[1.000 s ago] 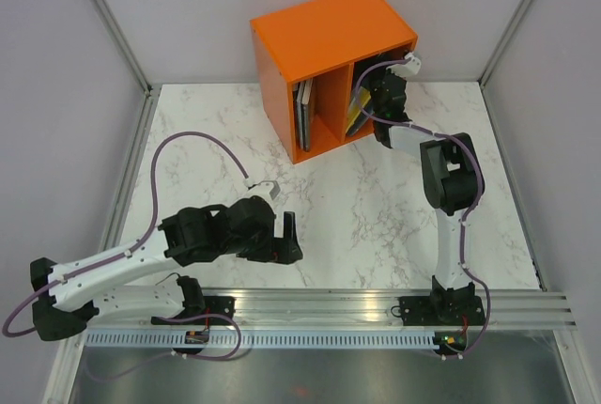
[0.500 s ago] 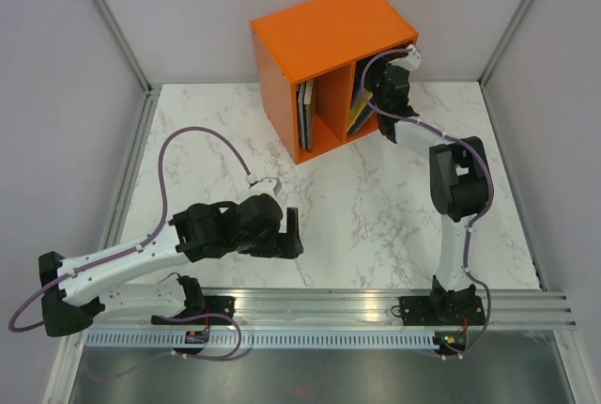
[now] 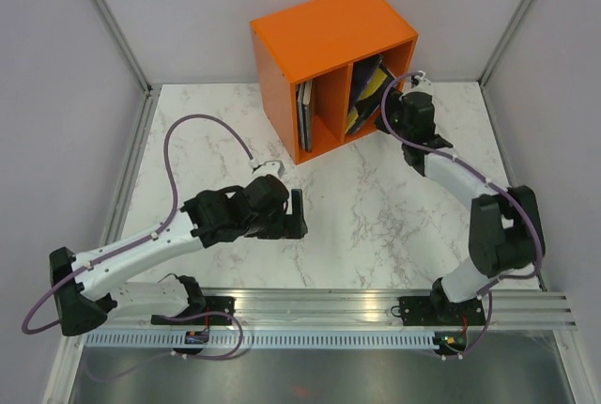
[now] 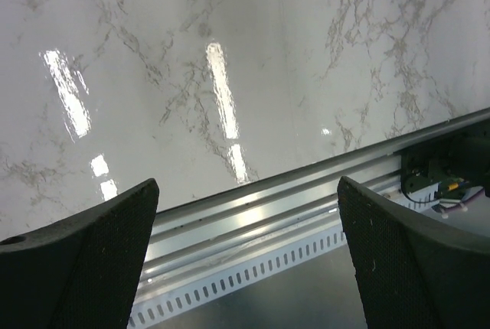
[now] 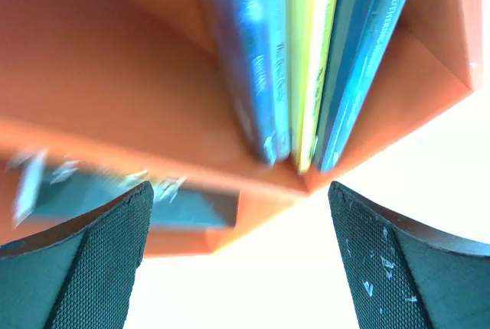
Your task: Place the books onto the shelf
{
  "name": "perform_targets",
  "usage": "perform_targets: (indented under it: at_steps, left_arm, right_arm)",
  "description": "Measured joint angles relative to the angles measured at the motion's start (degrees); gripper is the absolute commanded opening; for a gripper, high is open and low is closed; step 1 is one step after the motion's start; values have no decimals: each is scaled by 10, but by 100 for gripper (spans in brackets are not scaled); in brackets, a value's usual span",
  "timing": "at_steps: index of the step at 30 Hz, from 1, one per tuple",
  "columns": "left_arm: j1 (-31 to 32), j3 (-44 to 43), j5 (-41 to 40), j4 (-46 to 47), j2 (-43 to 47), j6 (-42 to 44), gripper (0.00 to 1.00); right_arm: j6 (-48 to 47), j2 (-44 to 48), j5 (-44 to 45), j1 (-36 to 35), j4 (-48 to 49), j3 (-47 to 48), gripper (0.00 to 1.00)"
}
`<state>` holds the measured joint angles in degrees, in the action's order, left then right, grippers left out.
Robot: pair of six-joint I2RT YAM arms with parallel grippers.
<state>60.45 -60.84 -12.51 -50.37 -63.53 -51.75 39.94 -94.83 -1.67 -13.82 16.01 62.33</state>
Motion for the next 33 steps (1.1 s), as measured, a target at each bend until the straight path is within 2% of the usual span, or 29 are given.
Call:
perform_targets:
  at_steps: [7, 10, 14, 22, 28, 33]
  left_arm:
    - [-74, -27, 24, 61, -109, 56, 99]
    - [-100, -73, 39, 84, -189, 86, 97]
    - [-128, -156, 53, 106, -285, 116, 96]
    - [-172, -278, 68, 132, -404, 148, 94]
    - [-200, -292, 68, 119, -416, 161, 94]
    - [-268, -292, 69, 114, -416, 172, 94]
  right_arm:
    - [-26, 214, -18, 6, -100, -44, 98]
    - [-27, 280, -45, 10, -132, -64, 91]
    - [-12, 311, -87, 9, -167, -86, 87]
    - [-19, 340, -131, 9, -285, -75, 86]
    - [-38, 432, -124, 9, -362, -68, 88]
    - [-50, 472, -122, 9, -405, -55, 88]
